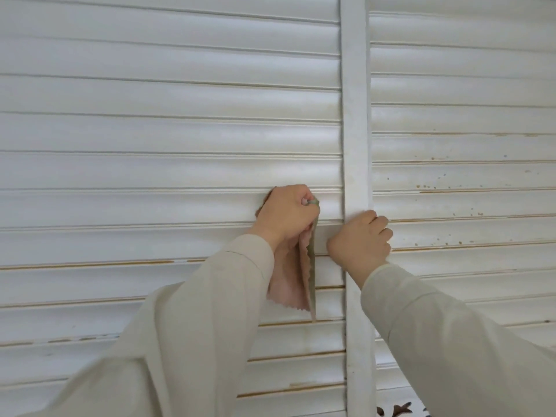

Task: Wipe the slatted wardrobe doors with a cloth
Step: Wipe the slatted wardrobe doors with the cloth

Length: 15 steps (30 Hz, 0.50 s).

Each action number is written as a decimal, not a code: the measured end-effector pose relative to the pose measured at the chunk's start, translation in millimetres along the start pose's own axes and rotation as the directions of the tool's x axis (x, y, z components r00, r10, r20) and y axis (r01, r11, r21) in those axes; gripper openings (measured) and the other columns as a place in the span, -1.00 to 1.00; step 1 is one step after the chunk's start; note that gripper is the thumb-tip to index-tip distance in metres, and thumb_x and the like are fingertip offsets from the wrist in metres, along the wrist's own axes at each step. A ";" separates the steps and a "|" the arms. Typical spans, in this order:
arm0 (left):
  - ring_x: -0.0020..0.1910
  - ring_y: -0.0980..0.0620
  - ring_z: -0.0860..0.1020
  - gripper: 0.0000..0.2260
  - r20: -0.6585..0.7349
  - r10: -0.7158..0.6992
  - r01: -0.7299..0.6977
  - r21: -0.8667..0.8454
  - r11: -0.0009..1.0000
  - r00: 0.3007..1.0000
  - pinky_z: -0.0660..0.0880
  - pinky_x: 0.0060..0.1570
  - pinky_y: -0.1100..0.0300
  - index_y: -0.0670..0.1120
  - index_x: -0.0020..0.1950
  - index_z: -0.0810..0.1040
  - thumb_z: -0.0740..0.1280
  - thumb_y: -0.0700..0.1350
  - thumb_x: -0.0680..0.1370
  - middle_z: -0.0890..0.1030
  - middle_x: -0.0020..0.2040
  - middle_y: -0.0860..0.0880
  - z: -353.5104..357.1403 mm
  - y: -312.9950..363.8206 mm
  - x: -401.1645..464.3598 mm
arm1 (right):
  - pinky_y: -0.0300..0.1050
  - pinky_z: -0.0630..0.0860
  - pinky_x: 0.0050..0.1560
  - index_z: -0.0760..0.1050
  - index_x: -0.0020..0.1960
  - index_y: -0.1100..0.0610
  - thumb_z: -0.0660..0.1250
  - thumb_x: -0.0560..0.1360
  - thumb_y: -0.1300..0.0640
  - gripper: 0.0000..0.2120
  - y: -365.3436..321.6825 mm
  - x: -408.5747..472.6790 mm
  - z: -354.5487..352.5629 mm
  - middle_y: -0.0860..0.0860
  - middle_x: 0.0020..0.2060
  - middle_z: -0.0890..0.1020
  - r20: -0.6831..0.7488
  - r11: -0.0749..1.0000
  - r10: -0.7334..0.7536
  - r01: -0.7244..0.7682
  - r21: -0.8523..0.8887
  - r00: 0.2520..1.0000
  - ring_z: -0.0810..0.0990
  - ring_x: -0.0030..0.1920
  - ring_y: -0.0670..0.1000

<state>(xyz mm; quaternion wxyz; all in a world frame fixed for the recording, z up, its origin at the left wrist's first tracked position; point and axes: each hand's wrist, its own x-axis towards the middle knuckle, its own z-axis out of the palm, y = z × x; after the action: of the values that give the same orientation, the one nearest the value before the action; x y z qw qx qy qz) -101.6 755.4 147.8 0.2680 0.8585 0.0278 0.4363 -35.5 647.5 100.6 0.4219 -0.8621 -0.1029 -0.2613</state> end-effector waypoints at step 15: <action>-0.47 0.02 0.57 -0.92 -0.259 -0.077 0.085 0.018 0.996 0.963 0.65 -0.18 -0.07 0.09 -0.33 0.56 0.27 -0.04 0.31 0.52 -0.51 0.08 -239.7 -157.8 -54.4 | 0.15 0.20 0.38 0.29 0.49 0.16 0.30 0.44 0.05 -0.36 -222.5 -130.6 106.6 0.21 0.48 0.26 -0.206 0.693 -0.712 0.719 -0.048 0.672 0.22 0.45 0.27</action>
<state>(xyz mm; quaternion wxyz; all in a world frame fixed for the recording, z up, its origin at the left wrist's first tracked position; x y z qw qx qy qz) -289.0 979.4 145.5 0.2673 0.7963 0.1037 0.5327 -195.3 875.0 126.1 0.3102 -0.7124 -0.3921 -0.4924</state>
